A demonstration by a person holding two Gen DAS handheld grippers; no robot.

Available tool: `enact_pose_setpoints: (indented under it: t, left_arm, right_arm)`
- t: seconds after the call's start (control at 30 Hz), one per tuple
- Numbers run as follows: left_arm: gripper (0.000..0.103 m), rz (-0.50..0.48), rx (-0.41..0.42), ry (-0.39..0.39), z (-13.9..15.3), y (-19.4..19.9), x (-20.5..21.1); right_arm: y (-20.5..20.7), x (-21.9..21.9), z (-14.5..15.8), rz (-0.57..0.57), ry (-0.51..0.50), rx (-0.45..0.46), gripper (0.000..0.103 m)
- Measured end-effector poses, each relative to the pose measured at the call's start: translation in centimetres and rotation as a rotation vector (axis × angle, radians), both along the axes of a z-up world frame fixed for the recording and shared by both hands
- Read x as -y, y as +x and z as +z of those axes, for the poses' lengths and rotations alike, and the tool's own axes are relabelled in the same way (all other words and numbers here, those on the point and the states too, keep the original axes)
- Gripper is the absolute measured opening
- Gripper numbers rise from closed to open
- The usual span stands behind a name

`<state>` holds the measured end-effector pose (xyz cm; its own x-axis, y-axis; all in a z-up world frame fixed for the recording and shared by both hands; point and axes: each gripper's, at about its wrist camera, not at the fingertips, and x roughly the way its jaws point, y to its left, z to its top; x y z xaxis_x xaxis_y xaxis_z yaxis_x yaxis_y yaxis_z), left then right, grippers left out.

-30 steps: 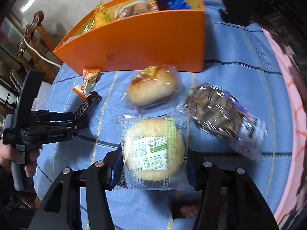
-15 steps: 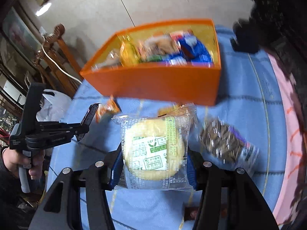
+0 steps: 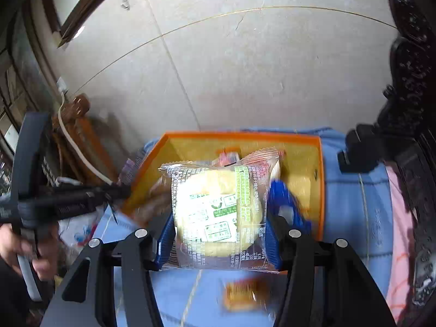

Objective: Organize snacks
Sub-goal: 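Carry the chocolate bar and bun pack into the orange box and release both, then grasp the orange snack packet with the left gripper while the right grasps the red wafer bar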

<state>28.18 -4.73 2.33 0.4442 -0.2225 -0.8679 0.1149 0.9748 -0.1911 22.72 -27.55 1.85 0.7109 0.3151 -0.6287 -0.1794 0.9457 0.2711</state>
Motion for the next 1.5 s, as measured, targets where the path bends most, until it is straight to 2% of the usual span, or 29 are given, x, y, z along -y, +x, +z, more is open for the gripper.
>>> enact_pose_setpoints:
  t: [0.03, 0.07, 0.1, 0.17, 0.2, 0.4, 0.47, 0.6, 0.77, 0.87, 0.93, 1.03, 1.17, 1.23, 1.3, 1.37, 1.4, 1.43, 1.5]
  left_arm:
    - [0.067, 0.027, -0.005, 0.015, -0.6, 0.6, 0.2]
    - [0.095, 0.080, 0.008, 0.034, -0.7, 1.0, 0.2]
    - [0.097, 0.107, 0.031, 0.035, -0.7, 0.9, 0.2]
    - [0.097, 0.108, 0.055, 0.017, -0.6, 0.3, 0.2]
    - [0.097, 0.091, 0.042, 0.013, -0.8, -0.1, 0.2]
    - [0.097, 0.057, -0.017, 0.083, -2.6, -3.4, -0.3]
    - [0.097, 0.071, -0.038, 0.086, -3.5, -4.8, -1.0]
    - [0.097, 0.106, -0.075, 0.099, -5.3, -8.1, -2.3]
    - [0.097, 0.093, -0.128, 0.117, -7.0, -11.9, -2.5]
    - [0.097, 0.069, -0.147, 0.149, -7.9, -13.5, -2.1]
    - [0.097, 0.052, -0.159, 0.170, -8.5, -14.5, -1.7]
    - [0.097, 0.043, -0.194, 0.172, -9.4, -15.4, -1.3]
    - [0.097, 0.025, -0.191, 0.176, -9.4, -16.2, -1.1]
    - [0.097, 0.020, -0.187, 0.182, -9.4, -16.2, -1.1]
    - [0.097, 0.030, -0.185, 0.193, -9.5, -16.1, -1.5]
    - [0.097, 0.041, -0.189, 0.201, -9.9, -15.7, -2.0]
    - [0.097, 0.051, -0.193, 0.207, -10.3, -15.4, -2.4]
    - [0.097, 0.056, -0.193, 0.211, -10.6, -15.0, -2.7]
    - [0.097, 0.048, -0.170, 0.212, -11.1, -14.3, -3.1]
  right_arm:
    - [0.9, -0.2, -0.2, -0.015, 0.006, -0.011, 0.061]
    - [1.4, -0.2, -0.4, -0.035, 0.006, -0.024, 0.073]
    - [1.5, -0.3, -0.4, -0.059, 0.002, -0.023, 0.077]
    - [0.9, -0.1, -0.5, -0.058, 0.008, 0.004, 0.080]
    - [0.3, 0.0, -0.7, -0.040, 0.009, 0.007, 0.080]
    - [-4.2, 2.5, -2.4, -0.075, -0.005, -0.041, 0.081]
    - [-6.4, 3.8, -3.2, -0.096, -0.022, -0.059, 0.086]
    - [-11.3, 6.8, -6.9, -0.159, -0.067, -0.166, 0.089]
    - [-16.7, 8.2, -13.3, -0.186, -0.199, -0.364, 0.089]
    - [-19.4, 8.5, -16.4, -0.190, -0.196, -0.456, 0.089]
    - [-20.2, 8.7, -17.2, -0.209, -0.167, -0.490, 0.089]
    - [-20.8, 9.0, -18.1, -0.238, -0.083, -0.521, 0.089]
    - [-20.2, 9.3, -19.0, -0.302, 0.011, -0.532, 0.089]
    - [-19.5, 9.1, -19.3, -0.340, -0.002, -0.537, 0.089]
    - [-18.6, 8.4, -19.7, -0.361, -0.067, -0.535, 0.084]
    - [-18.2, 7.2, -19.8, -0.360, -0.199, -0.533, 0.044]
    - [-18.1, 6.3, -19.6, -0.318, -0.254, -0.516, 0.032]
    - [-18.1, 5.8, -19.5, -0.281, -0.255, -0.514, 0.023]
    - [-18.4, 4.9, -19.5, -0.221, -0.245, -0.523, 0.023]
